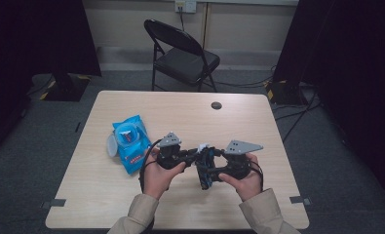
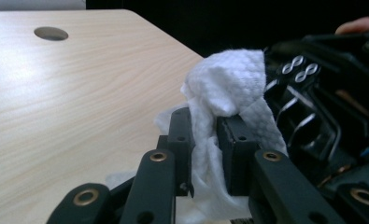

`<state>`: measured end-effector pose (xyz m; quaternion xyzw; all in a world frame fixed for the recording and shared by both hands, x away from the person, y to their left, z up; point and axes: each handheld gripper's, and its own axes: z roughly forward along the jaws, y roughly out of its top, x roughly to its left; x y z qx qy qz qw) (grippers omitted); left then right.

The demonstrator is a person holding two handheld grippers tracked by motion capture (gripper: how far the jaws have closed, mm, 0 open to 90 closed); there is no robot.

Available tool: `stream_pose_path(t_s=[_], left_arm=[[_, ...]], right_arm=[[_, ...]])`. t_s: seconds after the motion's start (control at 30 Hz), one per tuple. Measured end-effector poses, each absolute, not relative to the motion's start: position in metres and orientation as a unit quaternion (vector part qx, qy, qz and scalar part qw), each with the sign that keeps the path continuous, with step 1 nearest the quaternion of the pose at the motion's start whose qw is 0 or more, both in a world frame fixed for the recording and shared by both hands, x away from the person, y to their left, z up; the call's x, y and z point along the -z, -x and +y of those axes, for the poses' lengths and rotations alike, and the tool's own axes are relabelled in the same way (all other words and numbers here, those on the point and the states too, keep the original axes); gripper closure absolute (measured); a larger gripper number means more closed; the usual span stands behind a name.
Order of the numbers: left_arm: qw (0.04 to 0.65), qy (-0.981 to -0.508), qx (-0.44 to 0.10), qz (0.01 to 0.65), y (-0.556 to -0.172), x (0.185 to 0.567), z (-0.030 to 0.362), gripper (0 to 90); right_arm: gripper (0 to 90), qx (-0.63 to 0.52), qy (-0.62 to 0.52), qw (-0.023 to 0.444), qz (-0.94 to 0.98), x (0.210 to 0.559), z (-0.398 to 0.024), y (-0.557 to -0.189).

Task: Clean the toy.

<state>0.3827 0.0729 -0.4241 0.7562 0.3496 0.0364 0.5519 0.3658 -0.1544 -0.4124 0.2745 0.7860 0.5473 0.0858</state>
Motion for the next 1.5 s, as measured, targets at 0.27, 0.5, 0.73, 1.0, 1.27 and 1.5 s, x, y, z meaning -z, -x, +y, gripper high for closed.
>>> stream_pose_path(t_s=[0.27, 0.5, 0.73, 1.0, 1.27, 1.5], left_arm=[[0.549, -0.758, -0.030, 0.350, -0.379, 0.435, 0.071, 76.5], [0.540, -0.767, -0.023, 0.346, -0.375, 0.447, 0.068, 76.6], [0.530, -0.775, -0.013, 0.345, -0.371, 0.462, 0.065, 76.6], [0.521, -0.782, -0.006, 0.341, -0.368, 0.472, 0.062, 76.6], [0.514, -0.789, 0.003, 0.338, -0.365, 0.482, 0.060, 76.6], [0.502, -0.796, 0.009, 0.339, -0.364, 0.486, 0.063, 76.6]], right_arm=[[25.9, -0.548, -0.276, 0.087, 0.785, 0.411, -0.155, -0.368], [25.8, -0.553, -0.278, 0.084, 0.781, 0.407, -0.154, -0.369], [25.8, -0.555, -0.279, 0.085, 0.779, 0.406, -0.153, -0.370], [25.8, -0.560, -0.278, 0.084, 0.776, 0.403, -0.153, -0.370], [25.8, -0.563, -0.280, 0.086, 0.773, 0.401, -0.154, -0.371], [25.8, -0.568, -0.282, 0.086, 0.768, 0.400, -0.157, -0.372]])
